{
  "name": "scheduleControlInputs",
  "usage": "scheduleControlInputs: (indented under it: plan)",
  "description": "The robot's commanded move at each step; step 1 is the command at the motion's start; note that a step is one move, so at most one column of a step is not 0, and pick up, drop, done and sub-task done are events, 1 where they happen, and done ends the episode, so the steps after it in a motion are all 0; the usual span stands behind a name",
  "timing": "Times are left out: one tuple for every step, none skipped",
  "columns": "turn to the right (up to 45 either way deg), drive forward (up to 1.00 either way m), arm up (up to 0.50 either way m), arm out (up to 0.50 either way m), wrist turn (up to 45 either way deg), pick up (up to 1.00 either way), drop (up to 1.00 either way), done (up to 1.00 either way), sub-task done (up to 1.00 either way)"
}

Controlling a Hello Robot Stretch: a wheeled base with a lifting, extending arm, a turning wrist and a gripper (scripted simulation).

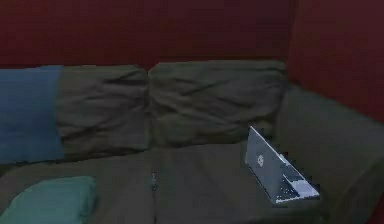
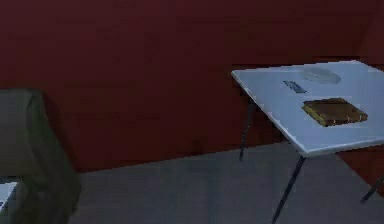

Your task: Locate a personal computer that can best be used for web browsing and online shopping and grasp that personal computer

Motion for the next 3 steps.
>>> scheduleControlInputs:
  plan:
    - [-45.0, 0.00, 0.00, 0.00, 0.0, 0.00, 0.00, 0.00, 0.00]
    - [-15.0, 0.00, 0.00, 0.00, 0.0, 0.00, 0.00, 0.00, 0.00]
    - [45.0, 0.00, 0.00, 0.00, 0.0, 0.00, 0.00, 0.00, 0.00]
